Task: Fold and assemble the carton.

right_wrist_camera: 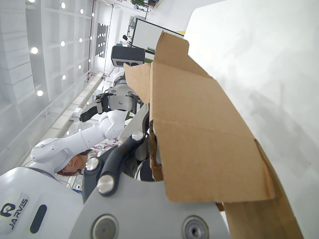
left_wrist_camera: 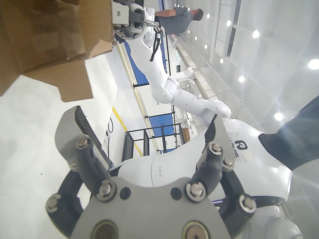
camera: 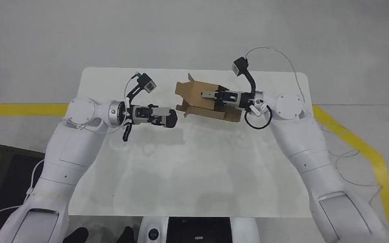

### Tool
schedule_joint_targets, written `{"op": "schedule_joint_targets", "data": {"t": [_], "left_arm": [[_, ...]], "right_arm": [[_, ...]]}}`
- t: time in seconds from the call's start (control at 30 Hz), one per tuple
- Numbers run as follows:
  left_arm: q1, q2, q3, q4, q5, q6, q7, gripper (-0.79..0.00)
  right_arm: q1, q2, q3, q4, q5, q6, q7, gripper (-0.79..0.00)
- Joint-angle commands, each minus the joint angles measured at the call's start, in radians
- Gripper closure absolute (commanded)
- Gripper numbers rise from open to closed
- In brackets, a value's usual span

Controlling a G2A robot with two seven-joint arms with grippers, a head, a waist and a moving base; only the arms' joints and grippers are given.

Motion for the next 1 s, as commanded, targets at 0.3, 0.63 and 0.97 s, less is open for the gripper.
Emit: {"op": "schedule_joint_targets", "data": {"t": [0.3,0.63,0.97], "left_arm": [[-0.023,-0.003,0.008,0.053,0.12,-0.058,0.114,-0.785],[-0.063,-0.021,0.083,0.114,0.242,-0.101,0.184,-0.785],[-0.096,-0.041,0.156,0.128,0.344,-0.135,0.227,-0.785]], "right_arm": [[-0.061,0.049,0.1,-0.112,0.011,0.031,0.186,0.0],[-0.111,0.068,0.155,-0.174,0.117,0.013,0.23,0.0],[-0.111,0.066,0.133,-0.188,0.221,-0.012,0.258,0.0]]}}
